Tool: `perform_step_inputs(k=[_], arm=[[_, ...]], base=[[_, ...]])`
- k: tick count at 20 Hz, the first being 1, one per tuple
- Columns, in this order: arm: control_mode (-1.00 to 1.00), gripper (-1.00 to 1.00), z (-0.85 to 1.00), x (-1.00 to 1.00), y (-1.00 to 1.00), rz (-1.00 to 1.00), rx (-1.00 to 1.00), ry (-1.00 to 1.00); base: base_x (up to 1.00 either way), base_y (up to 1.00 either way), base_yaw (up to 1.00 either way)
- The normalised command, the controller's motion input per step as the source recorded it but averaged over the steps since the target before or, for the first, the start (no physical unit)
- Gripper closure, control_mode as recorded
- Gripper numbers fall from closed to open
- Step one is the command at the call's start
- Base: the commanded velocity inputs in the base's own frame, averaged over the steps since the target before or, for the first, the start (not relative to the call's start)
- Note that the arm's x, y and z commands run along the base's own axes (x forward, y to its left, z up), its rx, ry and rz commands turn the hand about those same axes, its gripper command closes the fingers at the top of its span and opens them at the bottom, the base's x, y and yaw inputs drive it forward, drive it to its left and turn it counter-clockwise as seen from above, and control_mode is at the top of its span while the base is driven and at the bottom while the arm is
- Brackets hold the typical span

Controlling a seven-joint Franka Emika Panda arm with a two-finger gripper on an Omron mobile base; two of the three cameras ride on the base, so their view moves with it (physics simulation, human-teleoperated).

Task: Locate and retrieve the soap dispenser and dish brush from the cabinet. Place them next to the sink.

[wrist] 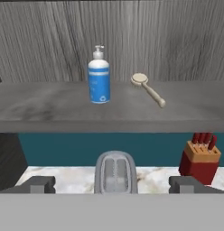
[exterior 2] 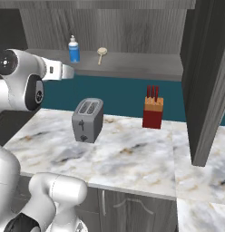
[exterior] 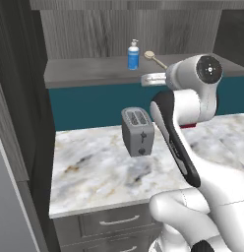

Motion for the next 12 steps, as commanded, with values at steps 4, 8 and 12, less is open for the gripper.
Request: perform_step_inputs(k=[4,8,12], arm=[[-1.00,-1.00,0.17,0.39,0.13,0.05,-0.06,0.00],[-1.00,-1.00,0.09,0.42,0.10,0.03,-0.05,0.00],[-1.00,-1.00,0.00,0.46,0.04,0.00,-0.06,0.03]], base=[[0.00,0.00,0.00],[0.00,0.00,0.00],[0.00,0.00,0.00]])
